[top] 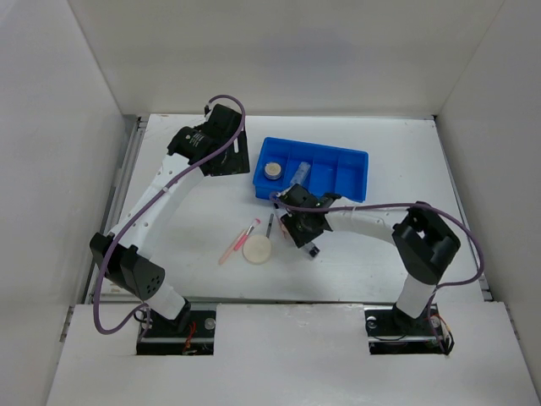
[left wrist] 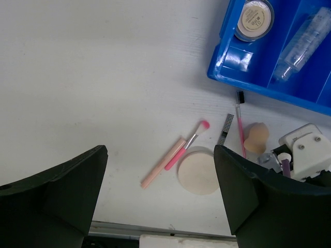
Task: Organize the makeup
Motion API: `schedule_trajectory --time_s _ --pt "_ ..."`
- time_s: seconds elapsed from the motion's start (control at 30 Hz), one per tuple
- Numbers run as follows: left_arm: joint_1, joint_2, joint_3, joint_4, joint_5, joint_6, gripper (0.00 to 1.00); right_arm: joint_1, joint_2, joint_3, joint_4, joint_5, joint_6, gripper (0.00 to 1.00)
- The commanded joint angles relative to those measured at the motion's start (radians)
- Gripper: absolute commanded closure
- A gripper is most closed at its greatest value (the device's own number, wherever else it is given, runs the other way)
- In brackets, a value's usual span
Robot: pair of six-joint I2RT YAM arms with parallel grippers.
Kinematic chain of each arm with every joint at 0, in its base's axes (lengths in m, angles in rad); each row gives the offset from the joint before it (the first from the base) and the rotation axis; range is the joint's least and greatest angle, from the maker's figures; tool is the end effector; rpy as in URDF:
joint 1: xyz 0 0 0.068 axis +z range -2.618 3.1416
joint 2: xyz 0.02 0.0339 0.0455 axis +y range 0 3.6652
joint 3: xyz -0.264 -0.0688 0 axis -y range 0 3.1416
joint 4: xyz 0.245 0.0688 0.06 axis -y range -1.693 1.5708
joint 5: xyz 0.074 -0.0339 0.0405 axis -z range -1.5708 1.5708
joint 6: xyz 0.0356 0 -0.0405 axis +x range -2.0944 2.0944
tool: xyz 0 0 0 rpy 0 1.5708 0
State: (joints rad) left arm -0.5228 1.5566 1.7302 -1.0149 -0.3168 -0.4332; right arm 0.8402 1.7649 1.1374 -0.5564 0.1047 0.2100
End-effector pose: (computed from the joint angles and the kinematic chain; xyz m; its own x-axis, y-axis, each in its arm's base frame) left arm 0.2820 -0.1497 0.3985 -0.7099 -0.0513 -0.7024 -0.0038 0.9976 -0.0690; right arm 0.2335 0.2550 0.1759 -0.7533 -0.5301 -0.3892 -0.5699 0.8216 -0.0160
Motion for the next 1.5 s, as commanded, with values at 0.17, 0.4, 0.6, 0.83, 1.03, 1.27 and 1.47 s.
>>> schedule_trajectory --time_s 0.17,0.4,0.6,0.83,1.03,1.27,1.47 --pt "-0.005 0.000 0.057 -0.017 0.001 0.043 0.18 -0.033 -0.213 0.240 -0.215 0.073 0.109 0.74" --pt "-0.005 -0.009 0.088 -0.050 -0.021 0.053 0.18 -0.174 -0.104 0.528 -0.165 0.099 0.334 0.74" --pt "-0.005 -0.041 0.055 -0.071 -0.030 0.062 0.18 -0.228 0.129 0.754 -0.092 0.089 0.433 0.74" --pt "-0.005 -0.079 0.025 -0.071 -0.039 0.062 0.18 -0.266 0.315 0.924 -0.105 0.119 0.520 0.73" --pt "-0.005 -0.098 -0.003 -0.080 -0.039 0.062 0.18 -0.276 0.338 0.924 -0.094 0.162 0.552 0.70" --pt "-0.005 -0.098 -0.012 -0.080 -0.039 0.062 0.18 -0.285 0.338 0.894 -0.094 0.188 0.562 0.67" --pt "-0.005 -0.098 -0.012 -0.080 -0.039 0.062 0.18 -0.285 0.338 0.875 -0.094 0.208 0.562 0.42"
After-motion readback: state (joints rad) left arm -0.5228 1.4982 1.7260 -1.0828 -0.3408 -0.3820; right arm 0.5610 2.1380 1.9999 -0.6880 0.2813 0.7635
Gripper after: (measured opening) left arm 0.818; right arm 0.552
